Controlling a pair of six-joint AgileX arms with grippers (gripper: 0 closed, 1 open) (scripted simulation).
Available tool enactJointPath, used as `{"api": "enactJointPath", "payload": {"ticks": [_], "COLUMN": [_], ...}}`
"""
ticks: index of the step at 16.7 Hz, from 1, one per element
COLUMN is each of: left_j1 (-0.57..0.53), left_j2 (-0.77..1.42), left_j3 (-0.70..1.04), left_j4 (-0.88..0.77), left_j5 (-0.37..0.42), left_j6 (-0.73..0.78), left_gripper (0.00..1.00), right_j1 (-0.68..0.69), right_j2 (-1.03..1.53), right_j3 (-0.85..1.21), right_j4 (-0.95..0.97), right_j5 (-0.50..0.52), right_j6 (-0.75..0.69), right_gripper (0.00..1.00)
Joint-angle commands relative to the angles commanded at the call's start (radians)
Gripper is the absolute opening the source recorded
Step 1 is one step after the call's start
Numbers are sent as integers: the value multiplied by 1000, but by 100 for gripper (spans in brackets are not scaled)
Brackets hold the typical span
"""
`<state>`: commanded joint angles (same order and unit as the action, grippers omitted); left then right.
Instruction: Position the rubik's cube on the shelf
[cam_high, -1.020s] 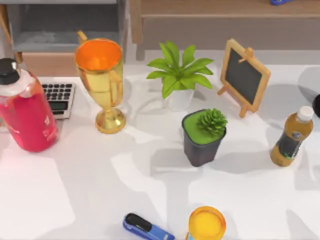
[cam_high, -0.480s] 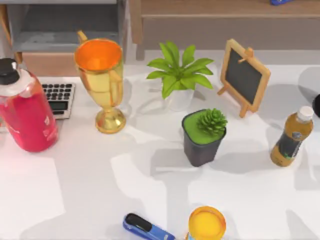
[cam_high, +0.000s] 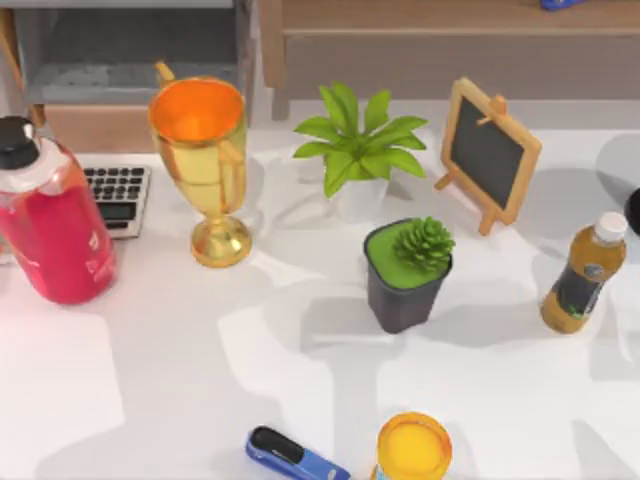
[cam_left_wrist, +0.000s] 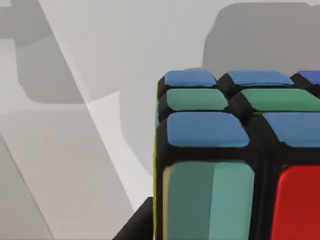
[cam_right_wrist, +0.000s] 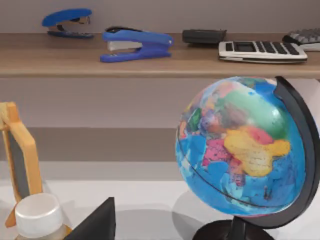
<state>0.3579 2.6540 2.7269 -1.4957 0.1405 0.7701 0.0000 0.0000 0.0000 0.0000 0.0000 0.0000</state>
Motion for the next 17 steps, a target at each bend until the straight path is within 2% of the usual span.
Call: {"api": "enactJointPath", "payload": {"ticks": [5,9,13,17], "left_j1": [26,-36,-195,-456], "left_j2": [-186,-449,-691,-794], "left_j3": [-68,-118,-180,-292], "left_j4": [8,168,460,819], "left_j5": [-79,-172,-268,-368], "left_j6": [37,83,115,99], "left_gripper": [0,0,0,0], "right_j1": [0,0,0,0], "right_j2": [0,0,0,0], "right_j3": [0,0,0,0], "right_j4": [0,0,0,0], "right_j5": [0,0,0,0], "right_j6": [0,0,0,0], "right_gripper": [100,100,100,100]}}
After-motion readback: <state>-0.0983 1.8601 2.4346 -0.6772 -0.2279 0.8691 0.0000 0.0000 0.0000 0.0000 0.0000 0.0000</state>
